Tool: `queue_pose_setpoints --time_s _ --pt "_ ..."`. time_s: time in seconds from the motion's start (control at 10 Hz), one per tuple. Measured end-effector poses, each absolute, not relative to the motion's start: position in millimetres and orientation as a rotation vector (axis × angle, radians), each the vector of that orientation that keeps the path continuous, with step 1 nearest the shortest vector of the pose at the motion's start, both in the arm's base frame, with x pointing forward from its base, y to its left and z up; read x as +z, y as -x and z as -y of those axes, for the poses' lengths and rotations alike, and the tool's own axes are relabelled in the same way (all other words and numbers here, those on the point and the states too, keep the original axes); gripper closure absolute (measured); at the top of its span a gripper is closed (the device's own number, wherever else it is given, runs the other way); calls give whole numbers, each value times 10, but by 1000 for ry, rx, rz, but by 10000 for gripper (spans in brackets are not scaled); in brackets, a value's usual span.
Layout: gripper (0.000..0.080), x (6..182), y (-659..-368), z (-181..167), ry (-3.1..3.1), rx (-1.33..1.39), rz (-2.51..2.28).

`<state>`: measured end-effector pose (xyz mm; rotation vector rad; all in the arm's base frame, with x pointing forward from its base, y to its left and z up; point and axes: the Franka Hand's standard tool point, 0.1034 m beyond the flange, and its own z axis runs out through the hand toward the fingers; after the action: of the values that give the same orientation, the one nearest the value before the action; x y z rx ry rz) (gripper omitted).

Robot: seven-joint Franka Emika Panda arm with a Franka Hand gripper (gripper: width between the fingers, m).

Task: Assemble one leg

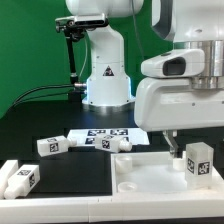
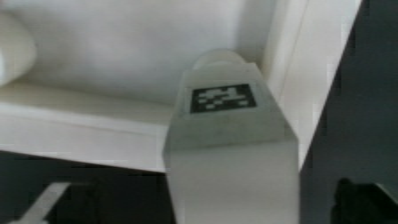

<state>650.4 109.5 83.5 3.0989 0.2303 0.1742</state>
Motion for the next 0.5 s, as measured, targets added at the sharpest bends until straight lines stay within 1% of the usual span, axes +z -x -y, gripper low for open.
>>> queue_pose_setpoints --time_s 0.1,0.2,0.3,0.5 --pt "413 832 -6502 -1099 -3110 175 -135" --pt "413 827 -6500 -1097 -3117 176 -11" --pt "514 826 -6500 -1097 -3119 176 67" --pt "514 818 -6528 -1092 -3100 226 435"
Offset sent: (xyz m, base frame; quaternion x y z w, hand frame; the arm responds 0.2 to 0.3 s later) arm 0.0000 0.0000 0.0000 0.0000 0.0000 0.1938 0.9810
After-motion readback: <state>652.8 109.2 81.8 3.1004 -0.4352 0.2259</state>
